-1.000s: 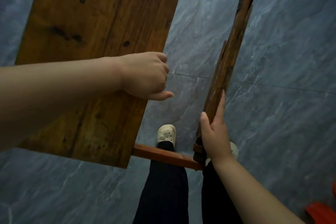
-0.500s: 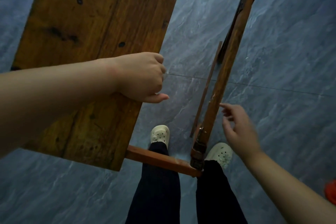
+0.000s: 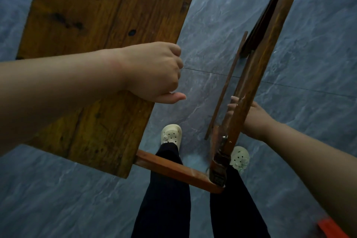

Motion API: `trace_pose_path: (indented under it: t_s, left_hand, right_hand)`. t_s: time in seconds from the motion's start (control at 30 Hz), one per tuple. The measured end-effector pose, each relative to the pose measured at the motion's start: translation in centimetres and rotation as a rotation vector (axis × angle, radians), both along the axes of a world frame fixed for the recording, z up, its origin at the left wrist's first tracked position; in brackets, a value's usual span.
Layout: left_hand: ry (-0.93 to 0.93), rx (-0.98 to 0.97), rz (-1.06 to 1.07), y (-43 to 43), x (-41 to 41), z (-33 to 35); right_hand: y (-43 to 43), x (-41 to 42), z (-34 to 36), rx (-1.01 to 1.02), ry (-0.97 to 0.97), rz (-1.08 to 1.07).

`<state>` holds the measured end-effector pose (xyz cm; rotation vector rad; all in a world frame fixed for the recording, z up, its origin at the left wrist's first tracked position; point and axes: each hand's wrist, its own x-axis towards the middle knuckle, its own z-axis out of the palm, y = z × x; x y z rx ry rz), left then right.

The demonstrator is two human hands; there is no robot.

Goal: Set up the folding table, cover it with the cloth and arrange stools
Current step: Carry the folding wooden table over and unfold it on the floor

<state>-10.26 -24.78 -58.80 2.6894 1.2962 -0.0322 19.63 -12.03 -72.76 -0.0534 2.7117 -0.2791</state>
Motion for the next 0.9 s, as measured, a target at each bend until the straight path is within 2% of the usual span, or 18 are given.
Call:
trace_pose_path:
  t_s: [0.23, 0.3, 0.47, 0.53, 0.73, 0.9]
  left_hand:
    - [0.023, -0.015, 0.019, 0.2, 0.2, -0.2]
    - [0.024, -0.021, 0.032, 0.1, 0.3, -0.1]
    - [0.062, -0.064, 0.063, 0.4, 0.0, 0.4]
    - [0.078, -0.077, 0.065, 0.6, -0.3, 0.7]
    - [0.106, -0.066, 0.066, 0.6, -0.1, 1.7]
    - [0.134, -0.04, 0.049, 1.2, 1.0, 2.4]
  right_hand:
    - [1.2, -0.4, -0.5, -0.015, 0.115, 0.108]
    - [1.5, -0.4, -0.7, -0.012, 0.062, 0.138]
    - [2.3, -1.1, 0.8, 0.128, -0.257, 0.219]
    - [3.3, -0.9, 1.5, 0.2, -0.271, 0.267]
    - [5.8, 1.0, 4.4, 0.109, -0.185, 0.362]
    - [7.1, 2.6, 8.2, 0.146, -0.585, 0.465]
